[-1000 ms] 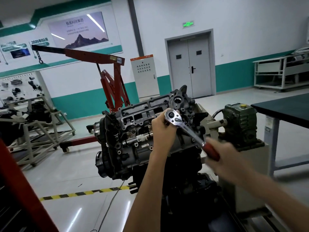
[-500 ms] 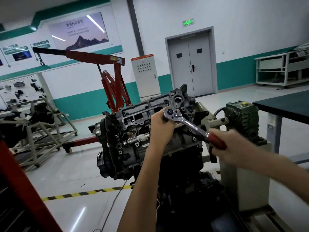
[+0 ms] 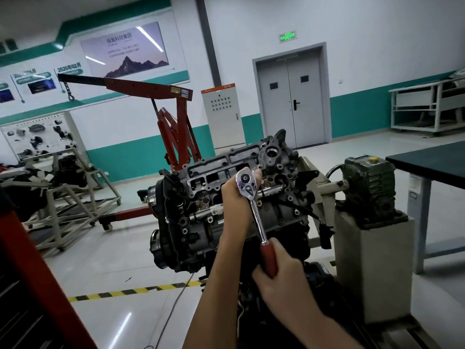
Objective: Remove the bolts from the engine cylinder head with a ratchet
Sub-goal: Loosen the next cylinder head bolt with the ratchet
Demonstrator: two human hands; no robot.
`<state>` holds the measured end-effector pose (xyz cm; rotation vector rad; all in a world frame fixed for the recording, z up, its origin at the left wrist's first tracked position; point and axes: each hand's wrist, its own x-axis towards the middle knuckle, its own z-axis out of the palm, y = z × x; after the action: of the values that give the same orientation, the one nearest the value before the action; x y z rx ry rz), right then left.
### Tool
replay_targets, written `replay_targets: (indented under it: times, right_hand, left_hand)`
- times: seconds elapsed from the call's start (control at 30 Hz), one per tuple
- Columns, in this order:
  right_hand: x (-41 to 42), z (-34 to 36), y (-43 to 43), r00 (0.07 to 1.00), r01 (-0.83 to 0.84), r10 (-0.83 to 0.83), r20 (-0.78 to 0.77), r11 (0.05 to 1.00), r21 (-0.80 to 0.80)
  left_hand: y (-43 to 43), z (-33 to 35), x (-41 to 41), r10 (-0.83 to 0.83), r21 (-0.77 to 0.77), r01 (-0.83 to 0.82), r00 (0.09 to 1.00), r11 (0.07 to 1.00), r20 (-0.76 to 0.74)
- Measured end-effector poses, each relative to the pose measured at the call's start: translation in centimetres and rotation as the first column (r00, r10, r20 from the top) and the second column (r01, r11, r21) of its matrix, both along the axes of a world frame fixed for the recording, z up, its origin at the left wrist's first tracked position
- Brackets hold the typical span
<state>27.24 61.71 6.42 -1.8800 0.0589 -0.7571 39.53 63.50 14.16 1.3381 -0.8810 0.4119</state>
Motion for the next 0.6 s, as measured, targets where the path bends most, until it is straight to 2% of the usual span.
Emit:
replay_targets:
  times: [0.1, 0.2, 0.27, 0.3, 0.37, 0.47, 0.53, 0.6]
  right_hand:
    - [-1.8, 2.1, -5.5, 0.995, -0.039, 0.010, -0.098, 0.954, -0.298]
    - [-2.9, 5.8, -11.4, 0.982, -0.062, -0.054, -0.183, 0.816, -0.575]
    - [-2.8, 7.2, -13.8, 0.975, -0.003, -0.154, -0.162, 0.718, -0.696]
    - [-2.6, 7.2, -14.3, 0.973, 0.024, -0.179, -0.147, 0.708, -0.706]
    - [-2.4, 5.5, -13.3, 0.970, 0.061, -0.193, -0.146, 0.779, -0.624]
    - [-2.4, 1.2, -7.5, 0.985, 0.136, -0.160, -0.065, 0.950, -0.282]
    - [-1.5, -0.6, -3.0, 0.990, 0.140, -0.141, -0.020, 0.990, -0.031]
    - [0.1, -1.3, 0.1, 0.994, 0.113, -0.113, -0.004, 0.985, 0.128]
  left_hand:
    - [0.6, 0.1, 0.7, -0.023, 0.056, 0.024, 1.000, 0.998, -0.019]
    - [0.1, 0.4, 0.3, -0.034, 0.126, 0.032, 0.999, 0.992, 0.018]
    - [-0.6, 0.3, 0.0, -0.016, 0.132, 0.008, 0.998, 0.991, 0.057]
    - [-0.9, 0.1, 0.0, -0.005, 0.118, -0.003, 0.998, 0.993, 0.066]
    - [-1.3, -0.3, -0.1, -0.001, 0.069, -0.004, 0.997, 0.998, 0.074]
    - [-1.9, -0.6, -0.4, 0.002, -0.004, -0.002, 0.998, 1.000, 0.058]
    - [-2.5, -0.5, -0.4, 0.027, -0.044, -0.026, 0.999, 0.999, 0.033]
    - [-2.5, -0.5, -0.4, 0.078, -0.042, -0.075, 0.995, 0.996, 0.069]
